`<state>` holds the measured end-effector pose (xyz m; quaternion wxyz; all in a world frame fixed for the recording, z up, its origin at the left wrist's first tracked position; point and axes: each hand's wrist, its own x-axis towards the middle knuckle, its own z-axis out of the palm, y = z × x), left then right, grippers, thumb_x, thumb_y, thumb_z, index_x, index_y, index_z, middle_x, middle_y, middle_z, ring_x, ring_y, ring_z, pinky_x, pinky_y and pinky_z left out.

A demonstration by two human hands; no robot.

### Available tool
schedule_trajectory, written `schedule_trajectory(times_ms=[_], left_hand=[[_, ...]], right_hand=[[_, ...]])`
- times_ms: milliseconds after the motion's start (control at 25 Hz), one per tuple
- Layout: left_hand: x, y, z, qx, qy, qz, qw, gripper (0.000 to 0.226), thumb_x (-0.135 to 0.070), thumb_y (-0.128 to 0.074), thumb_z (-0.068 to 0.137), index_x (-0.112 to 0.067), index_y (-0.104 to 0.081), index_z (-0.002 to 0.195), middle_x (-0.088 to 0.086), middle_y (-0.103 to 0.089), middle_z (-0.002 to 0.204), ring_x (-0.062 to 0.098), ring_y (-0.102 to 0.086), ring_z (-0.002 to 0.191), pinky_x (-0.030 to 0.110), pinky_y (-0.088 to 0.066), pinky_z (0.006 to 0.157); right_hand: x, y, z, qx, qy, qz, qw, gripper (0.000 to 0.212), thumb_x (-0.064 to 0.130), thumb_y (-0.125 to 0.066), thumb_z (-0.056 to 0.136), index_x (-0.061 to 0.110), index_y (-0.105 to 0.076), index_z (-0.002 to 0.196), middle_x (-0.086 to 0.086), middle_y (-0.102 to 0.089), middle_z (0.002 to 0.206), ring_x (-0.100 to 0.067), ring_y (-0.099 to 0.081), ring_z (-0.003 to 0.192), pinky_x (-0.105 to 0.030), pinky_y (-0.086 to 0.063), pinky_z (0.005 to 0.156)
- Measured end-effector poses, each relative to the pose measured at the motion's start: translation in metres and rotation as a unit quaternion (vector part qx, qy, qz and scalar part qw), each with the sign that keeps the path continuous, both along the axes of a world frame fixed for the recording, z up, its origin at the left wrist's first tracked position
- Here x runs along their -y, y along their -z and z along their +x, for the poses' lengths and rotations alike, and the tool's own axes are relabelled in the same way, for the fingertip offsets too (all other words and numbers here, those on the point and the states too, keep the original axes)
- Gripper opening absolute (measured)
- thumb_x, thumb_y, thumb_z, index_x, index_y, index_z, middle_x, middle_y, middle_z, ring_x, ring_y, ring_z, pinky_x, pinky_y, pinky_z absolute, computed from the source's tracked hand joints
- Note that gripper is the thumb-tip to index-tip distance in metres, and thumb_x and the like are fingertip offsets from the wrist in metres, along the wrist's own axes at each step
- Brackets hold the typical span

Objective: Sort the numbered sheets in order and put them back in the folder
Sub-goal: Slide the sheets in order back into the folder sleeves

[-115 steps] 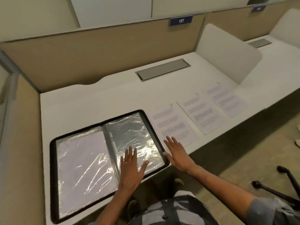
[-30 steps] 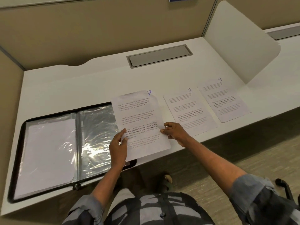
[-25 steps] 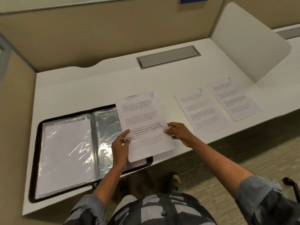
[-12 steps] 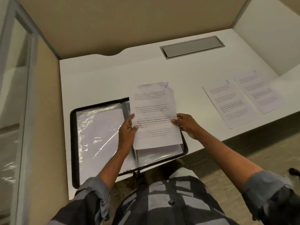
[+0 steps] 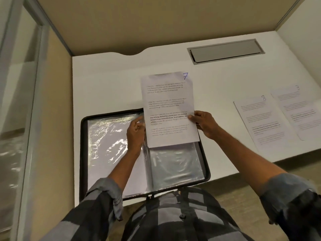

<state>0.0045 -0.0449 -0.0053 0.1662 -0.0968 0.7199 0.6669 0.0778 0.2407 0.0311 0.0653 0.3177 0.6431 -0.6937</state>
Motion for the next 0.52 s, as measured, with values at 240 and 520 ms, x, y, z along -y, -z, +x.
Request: schedule_trajectory(times_ms=[240,520], left_hand=[[-0.029,0.033,-0.029,-0.250,0.197,-0.279,0.906,0.046,-0.006,-0.047,0.100,-0.016,-0.054,0.144,0.004,-0.053,0.147,0.024,-0.044,0.139,0.043,-0.038,0.119],[-0.037,0.063,-0.036,-0.336,0.355,-0.481,0.728,0.046,-0.014,-0.058,0.100,-0.005,-0.052,0.144,0.015,-0.040,0.159,0.031,-0.033,0.150,0.048,-0.036,0.117]], right_hand=[[-0.043,-0.006,-0.070,-0.012,0.039,0.009,0.999,0.029,0.011,-0.066,0.098,0.001,-0.065,0.125,-0.010,-0.074,0.117,-0.023,-0.072,0.100,-0.031,-0.060,0.079],[-0.055,0.003,-0.125,-0.041,0.070,-0.032,0.996,0.025,0.009,-0.064,0.099,0.003,-0.065,0.123,-0.009,-0.073,0.119,-0.020,-0.073,0.102,-0.030,-0.060,0.080]])
